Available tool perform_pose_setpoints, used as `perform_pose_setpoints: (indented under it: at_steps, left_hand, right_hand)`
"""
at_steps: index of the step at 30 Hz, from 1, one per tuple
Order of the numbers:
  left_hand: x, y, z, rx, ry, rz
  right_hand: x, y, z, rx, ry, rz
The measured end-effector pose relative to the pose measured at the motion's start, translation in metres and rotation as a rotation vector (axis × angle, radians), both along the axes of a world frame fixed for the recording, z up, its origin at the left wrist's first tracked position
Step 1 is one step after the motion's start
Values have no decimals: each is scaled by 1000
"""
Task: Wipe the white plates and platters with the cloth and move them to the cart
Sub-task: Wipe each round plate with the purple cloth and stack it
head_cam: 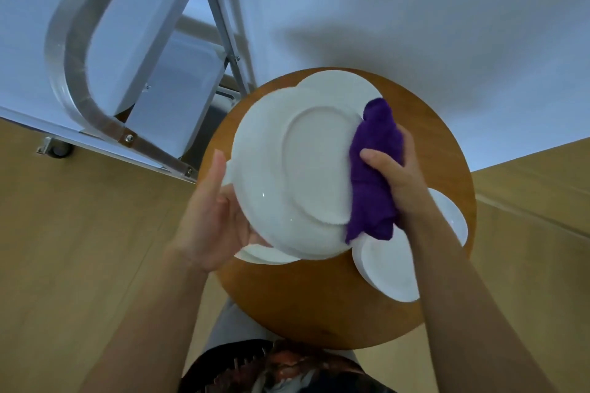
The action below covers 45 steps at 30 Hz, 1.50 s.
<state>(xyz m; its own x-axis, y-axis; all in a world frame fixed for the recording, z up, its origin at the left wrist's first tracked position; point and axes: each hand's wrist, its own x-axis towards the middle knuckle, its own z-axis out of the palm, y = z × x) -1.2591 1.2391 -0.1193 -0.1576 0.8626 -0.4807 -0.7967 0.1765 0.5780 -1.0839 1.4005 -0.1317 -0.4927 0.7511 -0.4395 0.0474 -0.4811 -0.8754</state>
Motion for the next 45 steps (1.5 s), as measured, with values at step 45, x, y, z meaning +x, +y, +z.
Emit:
perform_pose_setpoints:
  at_steps: [45]
  left_hand:
    - [43, 9, 29, -247, 703, -47]
  right_hand:
    - [-45, -52, -3, 185, -75, 150]
